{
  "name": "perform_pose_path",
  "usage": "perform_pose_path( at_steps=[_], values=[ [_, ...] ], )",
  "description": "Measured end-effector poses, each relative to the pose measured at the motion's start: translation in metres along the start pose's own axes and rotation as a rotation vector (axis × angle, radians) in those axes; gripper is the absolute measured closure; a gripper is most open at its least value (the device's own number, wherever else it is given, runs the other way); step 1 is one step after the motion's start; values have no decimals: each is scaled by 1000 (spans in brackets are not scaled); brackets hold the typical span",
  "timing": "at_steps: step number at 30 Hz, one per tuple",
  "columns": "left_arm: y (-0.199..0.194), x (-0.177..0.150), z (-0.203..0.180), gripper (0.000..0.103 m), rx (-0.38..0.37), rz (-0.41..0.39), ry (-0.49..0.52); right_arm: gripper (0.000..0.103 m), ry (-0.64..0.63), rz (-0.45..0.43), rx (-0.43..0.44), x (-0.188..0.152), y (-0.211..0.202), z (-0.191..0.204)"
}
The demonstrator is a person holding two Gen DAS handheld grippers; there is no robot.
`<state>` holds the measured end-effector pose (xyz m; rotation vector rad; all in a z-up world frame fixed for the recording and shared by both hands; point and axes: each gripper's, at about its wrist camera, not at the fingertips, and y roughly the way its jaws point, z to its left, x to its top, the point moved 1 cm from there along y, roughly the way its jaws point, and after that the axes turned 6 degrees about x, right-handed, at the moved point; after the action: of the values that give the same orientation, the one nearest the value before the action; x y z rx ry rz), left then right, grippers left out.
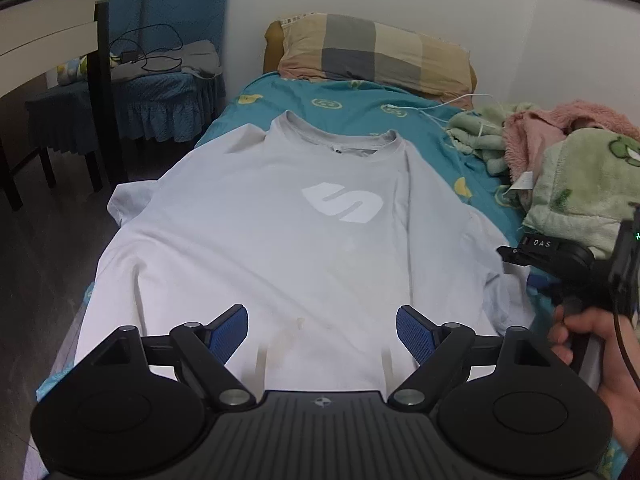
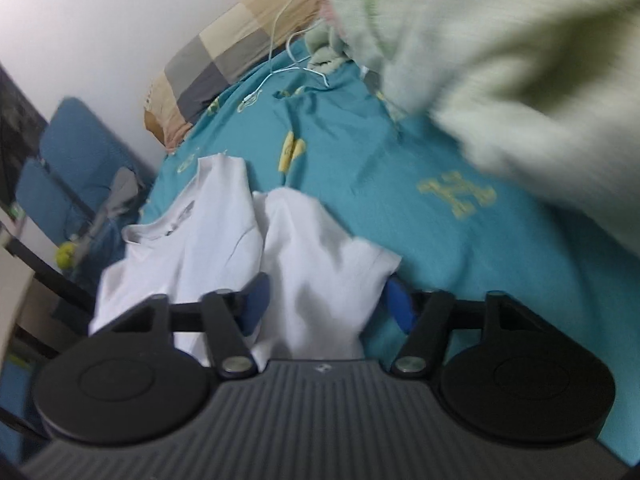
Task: Fold clothes
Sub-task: 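Grasp a sleeve with the right gripper and fold it across the shirt body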
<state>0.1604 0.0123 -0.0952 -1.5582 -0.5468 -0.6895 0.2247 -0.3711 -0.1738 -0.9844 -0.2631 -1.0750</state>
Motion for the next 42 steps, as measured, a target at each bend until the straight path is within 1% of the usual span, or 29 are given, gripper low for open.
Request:
perform_pose_path(
  at_steps=[1,3,4,9,13,18,21,25,28,32,34,37,42],
  values=[
    [3,0,3,20,3,4,-3,80,-33,1,-23,4,6,4],
    [8,1,6,20,1,6,-6,90,-101,-2,-68,11,16,13],
    [10,1,7,20,3,6,-5,92,-138,-13,-87,17,17,18],
    [20,2,5,20,22,9,22,95,-315,-76,-179,45,17,44],
    [27,2,1,20,17,25,36,96,-419,-167,-252,86,-3,53],
    [29,6,-4,20,10,20,43,96,-498,-173,-359,121,-3,53],
    [29,7,-2,20,19,15,43,96,-545,-176,-424,141,-3,53],
    [31,9,6,20,23,26,11,96,-599,-179,-502,166,-3,53],
    [29,14,12,20,29,20,-13,96,-543,-154,-473,166,2,63],
    [26,22,22,20,62,-1,-36,96,-411,-63,-321,149,5,91],
    [25,25,29,20,69,-7,-58,96,-373,-8,-243,132,10,115],
    [23,30,41,20,73,-11,-98,96,-386,78,-150,98,24,163],
    [23,31,62,20,77,-8,-165,94,-447,184,-77,38,62,229]
  ],
)
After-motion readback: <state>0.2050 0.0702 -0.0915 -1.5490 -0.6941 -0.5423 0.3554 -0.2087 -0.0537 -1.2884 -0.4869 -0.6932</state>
